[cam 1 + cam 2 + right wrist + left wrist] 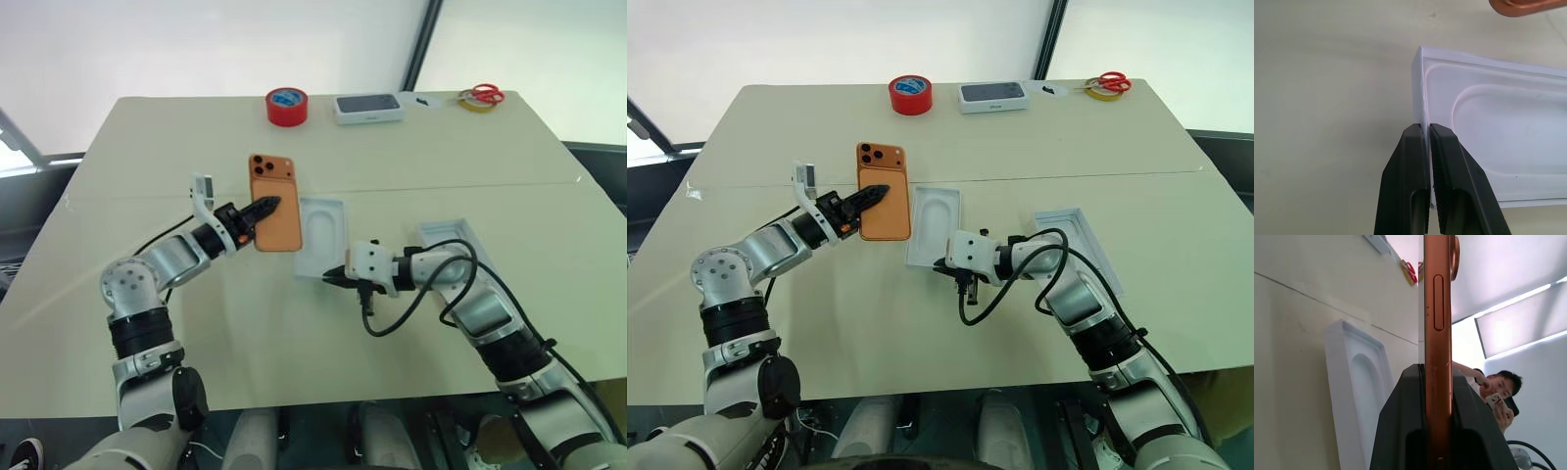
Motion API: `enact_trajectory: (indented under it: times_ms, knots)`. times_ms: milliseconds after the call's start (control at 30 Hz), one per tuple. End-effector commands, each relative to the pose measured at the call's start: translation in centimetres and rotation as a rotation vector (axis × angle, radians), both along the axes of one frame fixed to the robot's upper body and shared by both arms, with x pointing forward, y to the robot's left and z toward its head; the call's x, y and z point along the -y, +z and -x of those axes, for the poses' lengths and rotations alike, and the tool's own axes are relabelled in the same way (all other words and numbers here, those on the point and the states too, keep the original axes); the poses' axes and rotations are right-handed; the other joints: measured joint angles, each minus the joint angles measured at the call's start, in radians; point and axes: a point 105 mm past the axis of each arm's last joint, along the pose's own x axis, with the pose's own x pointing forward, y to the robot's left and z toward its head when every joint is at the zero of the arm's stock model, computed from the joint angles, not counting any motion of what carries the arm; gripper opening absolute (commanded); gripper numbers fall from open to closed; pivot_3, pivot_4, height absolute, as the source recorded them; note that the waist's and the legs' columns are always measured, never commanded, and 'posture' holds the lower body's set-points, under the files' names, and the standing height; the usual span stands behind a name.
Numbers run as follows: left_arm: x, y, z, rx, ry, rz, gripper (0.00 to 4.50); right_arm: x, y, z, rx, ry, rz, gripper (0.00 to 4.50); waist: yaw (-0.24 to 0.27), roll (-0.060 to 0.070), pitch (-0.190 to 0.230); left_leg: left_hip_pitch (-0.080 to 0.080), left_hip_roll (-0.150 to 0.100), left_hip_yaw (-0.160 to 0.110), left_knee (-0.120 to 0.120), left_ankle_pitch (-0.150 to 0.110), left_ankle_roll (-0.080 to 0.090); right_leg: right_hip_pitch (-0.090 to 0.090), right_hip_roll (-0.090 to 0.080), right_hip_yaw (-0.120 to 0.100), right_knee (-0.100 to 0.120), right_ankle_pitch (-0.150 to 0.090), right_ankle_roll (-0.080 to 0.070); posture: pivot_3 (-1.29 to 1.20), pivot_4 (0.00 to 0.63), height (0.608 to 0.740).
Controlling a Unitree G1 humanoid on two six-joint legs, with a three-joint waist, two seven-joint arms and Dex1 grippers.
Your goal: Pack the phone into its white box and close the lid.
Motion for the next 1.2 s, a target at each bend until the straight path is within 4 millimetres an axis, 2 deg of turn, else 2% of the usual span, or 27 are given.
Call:
enact_trajectory:
  times_ms: [33,133,200,333,467,500,667,833,867,1033,1067,1200]
  knots:
    - [0.2,1.1,0.2,0.042,-0.023,0.021,0.0,-0.4,1.5,1.2,-0.01,0.058,-0.055,0.37,0.0,0.0,0.0,0.0,0.0,0.0,0.0,0.0,0.0,0.0,0.0,0.0,0.0,0.0,0.0,0.0,0.15,0.74]
    - [0.9,0.5,0.2,0.025,-0.043,0.024,0.0,0.1,1.7,1.1,0.015,0.042,-0.047,1.51,0.002,0.0,0.0,0.0,0.0,0.0,0.0,0.0,0.0,0.0,0.0,0.0,0.0,0.0,0.0,0.0,0.15,0.74]
    - [1.5,0.0,0.4,0.018,-0.061,0.022,0.0,0.6,2.3,1.0,0.019,0.025,-0.066,2.55,0.007,0.0,0.0,0.0,0.0,0.0,0.001,0.0,0.0,0.001,0.0,0.0,0.0,0.0,0.0,0.0,0.15,0.74]
    - [2.8,-0.9,0.8,-0.007,-0.088,0.029,0.0,2.9,4.0,0.1,0.003,-0.056,-0.137,2.55,0.018,0.0,0.0,0.0,0.0,0.0,0.001,0.0,0.0,0.001,0.0,0.0,0.0,0.0,0.0,0.0,0.15,0.74]
    - [4.1,-2.5,1.7,-0.043,-0.131,0.016,0.0,6.9,3.1,-1.3,0.063,-0.145,-0.001,2.55,0.021,0.0,0.0,0.0,0.0,0.0,0.003,-0.002,-0.001,0.001,-0.001,0.0,0.0,0.0,-0.001,0.0,0.15,0.74]
    - [4.2,-3.0,1.7,-0.057,-0.132,0.015,0.0,7.4,3.0,-1.6,0.07,-0.16,0.011,2.55,0.021,0.0,0.0,0.0,0.0,0.001,0.003,-0.002,0.0,0.001,-0.001,0.0,0.0,-0.002,-0.003,0.0,0.15,0.74]
    - [5.1,-3.8,1.4,-0.096,-0.13,0.039,0.0,7.1,3.5,-2.0,0.073,-0.169,-0.027,2.55,0.019,0.0,0.0,0.0,0.0,0.001,0.003,-0.002,0.0,0.001,-0.001,0.0,0.0,-0.002,-0.004,0.0,0.15,0.74]
    - [6.0,-4.3,1.0,-0.113,-0.115,0.027,0.0,6.7,2.9,-1.6,0.073,-0.158,-0.022,2.55,0.02,0.0,0.0,-0.001,0.0,0.001,0.004,-0.002,0.0,0.001,-0.001,0.0,-0.001,-0.002,-0.004,0.0,0.15,0.74]
    - [5.9,-4.0,0.8,-0.119,-0.111,0.049,0.97,6.8,2.8,-1.6,0.072,-0.159,-0.019,2.6,0.021,0.0,0.0,-0.001,0.0,0.001,0.004,-0.002,0.0,0.001,-0.002,0.0,-0.001,-0.002,-0.004,0.0,0.15,0.74]
    - [6.5,-3.5,1.0,-0.142,-0.168,0.062,3.23,7.0,2.7,-1.6,0.066,-0.168,-0.012,2.6,0.021,0.0,0.0,-0.001,0.0,0.0,0.005,-0.003,0.0,0.001,-0.002,0.0,-0.001,-0.002,-0.004,0.0,0.15,0.74]
    - [6.6,-3.7,1.1,-0.128,-0.178,-0.019,3.72,6.9,2.7,-1.7,0.067,-0.168,-0.015,2.6,0.021,0.0,0.0,-0.001,0.0,0.0,0.005,-0.003,0.001,0.001,-0.002,0.0,-0.001,-0.002,-0.004,0.0,0.15,0.74]
    - [6.4,-3.7,1.2,-0.131,-0.204,-0.185,3.72,6.4,2.7,-1.7,0.065,-0.161,-0.027,2.6,0.02,0.0,0.0,-0.001,0.0,0.0,0.005,-0.002,0.002,0.001,-0.001,0.0,0.0,-0.002,-0.004,0.0,0.15,0.74]
